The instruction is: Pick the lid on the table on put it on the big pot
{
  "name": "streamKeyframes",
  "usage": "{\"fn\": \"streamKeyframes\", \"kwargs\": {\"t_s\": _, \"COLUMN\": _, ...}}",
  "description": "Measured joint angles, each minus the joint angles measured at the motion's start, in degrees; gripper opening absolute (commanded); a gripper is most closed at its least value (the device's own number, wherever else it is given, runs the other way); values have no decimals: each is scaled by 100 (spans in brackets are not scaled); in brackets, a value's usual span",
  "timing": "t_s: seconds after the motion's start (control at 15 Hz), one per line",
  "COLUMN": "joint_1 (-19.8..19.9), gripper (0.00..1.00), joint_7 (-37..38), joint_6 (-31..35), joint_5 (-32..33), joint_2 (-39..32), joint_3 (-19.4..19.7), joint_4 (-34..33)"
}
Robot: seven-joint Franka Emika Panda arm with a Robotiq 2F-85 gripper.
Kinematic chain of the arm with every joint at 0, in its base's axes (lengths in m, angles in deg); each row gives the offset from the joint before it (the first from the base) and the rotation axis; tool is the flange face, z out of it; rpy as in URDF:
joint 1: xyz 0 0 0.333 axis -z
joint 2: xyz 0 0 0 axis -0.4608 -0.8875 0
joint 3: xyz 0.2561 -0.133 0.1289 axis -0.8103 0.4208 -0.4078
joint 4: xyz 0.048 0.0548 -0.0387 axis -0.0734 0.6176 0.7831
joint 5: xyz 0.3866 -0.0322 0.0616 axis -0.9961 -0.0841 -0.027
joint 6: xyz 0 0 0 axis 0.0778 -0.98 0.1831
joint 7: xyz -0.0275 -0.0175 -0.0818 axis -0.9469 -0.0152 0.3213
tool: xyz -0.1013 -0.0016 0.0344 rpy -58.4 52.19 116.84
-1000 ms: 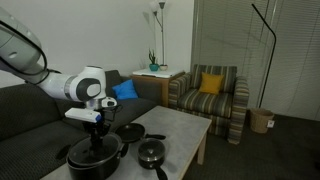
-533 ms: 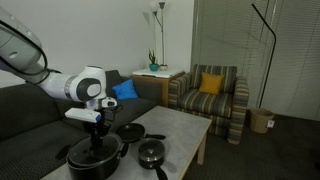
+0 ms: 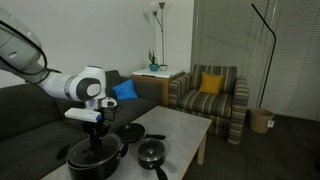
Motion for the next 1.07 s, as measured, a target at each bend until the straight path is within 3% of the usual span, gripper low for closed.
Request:
{"fn": "streamKeyframes", "kwargs": {"t_s": 0.67, "joint_1": -56, "gripper": 14, "joint_7": -516, "joint_6": -389, "joint_5": -1, "joint_2": 19, "joint_3": -308, "joint_4": -12}}
{"fn": "streamKeyframes", "kwargs": {"t_s": 1.07, "joint_1": -157, "gripper": 14, "joint_7": -374, "joint_6": -414, "joint_5": -2, "joint_2": 14, "joint_3": -337, "joint_4": -10}}
